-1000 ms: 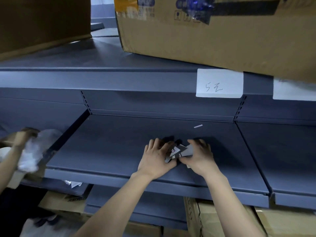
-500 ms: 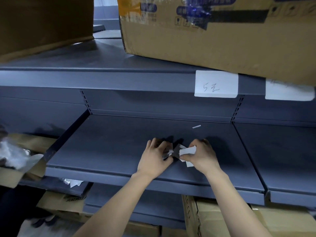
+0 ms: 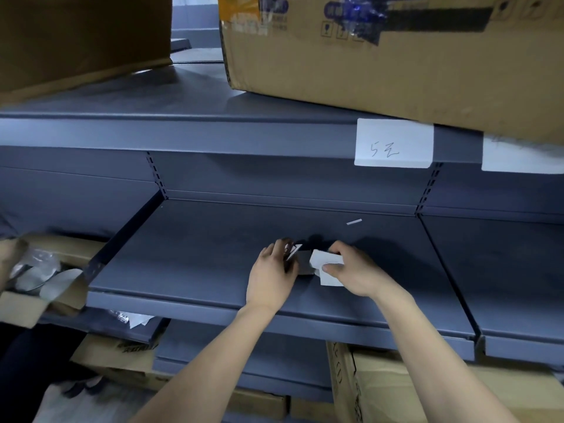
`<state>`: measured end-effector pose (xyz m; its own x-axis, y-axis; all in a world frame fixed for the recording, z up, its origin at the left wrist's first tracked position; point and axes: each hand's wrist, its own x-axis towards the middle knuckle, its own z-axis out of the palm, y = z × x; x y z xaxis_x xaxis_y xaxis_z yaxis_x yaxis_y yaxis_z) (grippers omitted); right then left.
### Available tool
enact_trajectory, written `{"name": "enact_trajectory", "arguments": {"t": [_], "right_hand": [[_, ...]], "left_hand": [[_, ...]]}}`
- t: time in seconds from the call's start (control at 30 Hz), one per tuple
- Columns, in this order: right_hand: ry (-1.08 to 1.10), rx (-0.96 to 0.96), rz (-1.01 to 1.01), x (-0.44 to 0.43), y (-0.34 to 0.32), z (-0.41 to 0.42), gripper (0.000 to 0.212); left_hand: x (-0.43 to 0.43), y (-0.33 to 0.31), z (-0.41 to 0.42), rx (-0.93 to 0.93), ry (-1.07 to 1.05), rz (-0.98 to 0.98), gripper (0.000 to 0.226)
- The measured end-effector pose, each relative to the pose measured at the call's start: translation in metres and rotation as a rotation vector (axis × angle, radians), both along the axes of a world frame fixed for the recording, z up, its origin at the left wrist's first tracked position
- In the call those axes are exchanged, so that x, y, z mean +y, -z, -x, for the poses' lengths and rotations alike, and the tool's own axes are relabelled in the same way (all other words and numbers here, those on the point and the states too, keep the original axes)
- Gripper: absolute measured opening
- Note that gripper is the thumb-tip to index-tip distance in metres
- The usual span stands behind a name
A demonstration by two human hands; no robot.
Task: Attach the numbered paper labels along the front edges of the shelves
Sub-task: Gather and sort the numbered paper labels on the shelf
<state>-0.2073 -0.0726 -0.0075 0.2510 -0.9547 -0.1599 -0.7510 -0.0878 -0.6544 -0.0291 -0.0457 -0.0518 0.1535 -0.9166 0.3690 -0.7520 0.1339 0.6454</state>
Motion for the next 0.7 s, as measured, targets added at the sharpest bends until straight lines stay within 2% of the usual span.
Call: {"name": "enact_trajectory", "arguments": {"t": [0.07, 0.13, 0.27, 0.37, 0.53, 0.7], "right_hand": [[-0.028, 0.134, 0.074, -0.004, 0.004, -0.005, 0.019], [-0.027, 0.170, 0.100, -0.006, 0.004, -0.008, 0.023], [-0.010, 0.120, 0.104, -0.005, 0.003, -0.009, 0.019], [0.029, 0.097, 0.093, -0.003, 0.009, -0.008, 0.033], [0.111, 0.007, 0.002, -0.003, 0.011, -0.002, 0.047], [0.064, 0.050, 0.014, -0.005, 0.012, 0.001, 0.023]], "left_hand": [[0.001, 0.000, -0.001, -0.022, -0.005, 0.003, 0.037], [0.001, 0.001, -0.002, -0.040, 0.029, -0.003, 0.046], [-0.002, 0.000, -0.005, -0.022, 0.084, -0.055, 0.055], [-0.004, 0.001, -0.006, -0.014, 0.087, -0.086, 0.056], [-0.004, 0.002, -0.002, -0.137, 0.073, -0.061, 0.051], [-0.004, 0.002, 0.000, -0.237, 0.044, -0.077, 0.056]]}}
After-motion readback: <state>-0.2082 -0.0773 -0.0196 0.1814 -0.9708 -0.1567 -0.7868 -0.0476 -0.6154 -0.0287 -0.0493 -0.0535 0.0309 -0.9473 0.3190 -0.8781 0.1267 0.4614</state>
